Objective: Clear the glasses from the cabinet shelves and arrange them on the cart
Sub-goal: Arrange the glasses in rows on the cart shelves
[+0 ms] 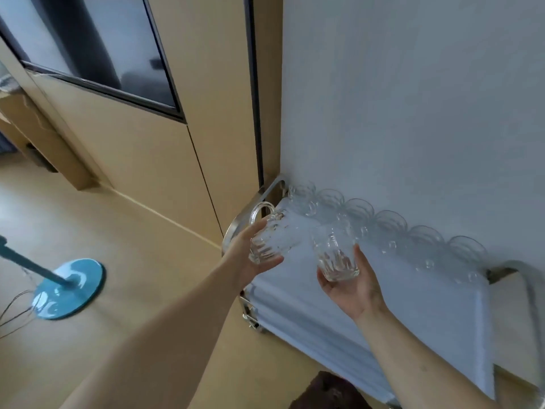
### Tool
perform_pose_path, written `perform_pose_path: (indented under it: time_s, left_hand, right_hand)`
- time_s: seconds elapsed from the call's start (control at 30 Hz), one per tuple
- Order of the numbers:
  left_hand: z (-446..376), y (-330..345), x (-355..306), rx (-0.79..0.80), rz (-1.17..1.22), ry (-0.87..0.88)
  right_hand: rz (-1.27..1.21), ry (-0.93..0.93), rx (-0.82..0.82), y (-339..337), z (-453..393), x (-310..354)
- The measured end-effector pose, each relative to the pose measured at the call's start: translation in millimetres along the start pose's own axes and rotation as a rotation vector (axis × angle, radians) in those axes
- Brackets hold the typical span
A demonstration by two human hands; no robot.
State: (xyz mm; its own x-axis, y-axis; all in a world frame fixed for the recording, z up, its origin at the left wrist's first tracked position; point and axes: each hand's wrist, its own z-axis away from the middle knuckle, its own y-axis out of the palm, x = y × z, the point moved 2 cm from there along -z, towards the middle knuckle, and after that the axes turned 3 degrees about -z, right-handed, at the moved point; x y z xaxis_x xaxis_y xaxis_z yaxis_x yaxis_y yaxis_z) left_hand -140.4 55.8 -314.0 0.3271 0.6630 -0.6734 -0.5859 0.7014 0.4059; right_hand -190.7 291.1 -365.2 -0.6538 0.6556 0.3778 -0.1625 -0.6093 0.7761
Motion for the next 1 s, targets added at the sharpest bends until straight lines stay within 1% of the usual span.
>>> perform_pose_path:
  time_s: [0.07,0.17,0.3,0.47,0.6,0.73,0.8,0.9,1.0]
  left_hand:
    - [-18,1,-4,0.011,-0.058,-0.039]
    - [-43,6,-3,0.042,-0.096,-0.090]
    - [-78,11,0,0.028,-0.128,-0.120]
    - [-104,8,10,-0.003,-0.159,-0.213]
    - [-122,8,10,0.076,-0.160,-0.236]
    - [-139,8,11,0.081,-0.164,-0.231]
    - [-149,7,11,0.117,-0.145,-0.240]
    - [-161,1,7,0.208,-0.105,-0.263]
    - [-173,-8,5,0.180,-0.122,-0.324]
  right_hand:
    - [-0.035,-0.002,0.022,-4,-6,1]
    - [-0.031,-0.010,0.007,-11,-21,6]
    - [-0.004,0.023,-0.033,-19,-50,12]
    - [0.027,0.082,-0.019,-27,-73,10]
    - [0.084,0.139,0.008,-31,-90,5]
    - [0.060,0.113,-0.095,-33,-107,3]
    - [0.115,0.100,-0.144,-32,-115,3]
    - [0.158,0.123,-0.153,-30,-120,2]
    - [0.175,0.126,-0.158,-24,-119,2]
